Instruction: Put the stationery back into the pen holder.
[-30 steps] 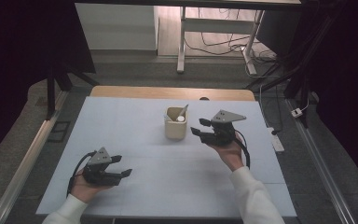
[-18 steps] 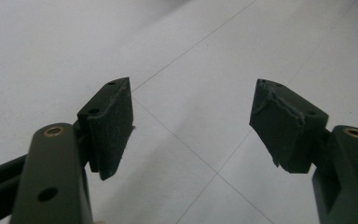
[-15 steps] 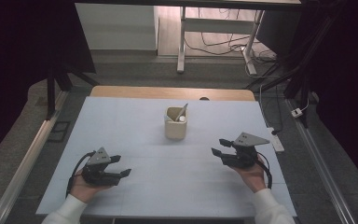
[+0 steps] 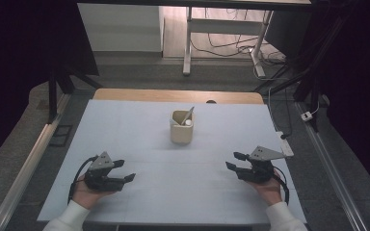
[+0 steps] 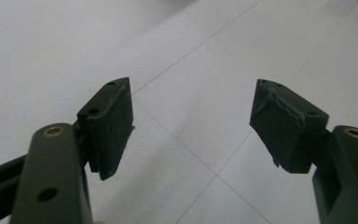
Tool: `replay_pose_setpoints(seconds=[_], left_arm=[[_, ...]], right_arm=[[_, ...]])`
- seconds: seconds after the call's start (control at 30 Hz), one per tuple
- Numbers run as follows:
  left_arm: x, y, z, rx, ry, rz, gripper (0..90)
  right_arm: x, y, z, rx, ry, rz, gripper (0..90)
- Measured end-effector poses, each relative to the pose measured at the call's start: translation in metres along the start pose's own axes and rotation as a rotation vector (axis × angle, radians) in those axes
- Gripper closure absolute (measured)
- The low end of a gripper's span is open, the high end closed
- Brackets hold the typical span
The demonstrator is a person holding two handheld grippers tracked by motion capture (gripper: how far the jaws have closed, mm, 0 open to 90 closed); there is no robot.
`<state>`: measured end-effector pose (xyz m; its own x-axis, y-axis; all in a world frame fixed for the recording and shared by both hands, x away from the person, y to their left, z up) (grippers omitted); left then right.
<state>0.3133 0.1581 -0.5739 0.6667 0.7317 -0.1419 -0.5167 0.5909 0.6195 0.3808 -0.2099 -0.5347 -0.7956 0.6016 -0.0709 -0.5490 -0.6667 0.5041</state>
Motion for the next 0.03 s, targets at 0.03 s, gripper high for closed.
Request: replay_pose_setpoints(seconds=[0.03], left_arm=[[0.0003, 0.0003, 0.0001, -0.002, 0.001, -0.003, 29.8]], right_arm=[[0.0003, -0.0003, 0.0000, -0.003, 0.000, -0.001, 46.6]])
Point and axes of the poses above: each handheld gripper's, and its own axes: y roughly backward along the jaws, z roughly out of its top, x roughly to its left, the point moved 10 cm from there along -y, roughly forward along the jaws, and after that the axes turned 3 degrees about y, right-handed, at the moved point
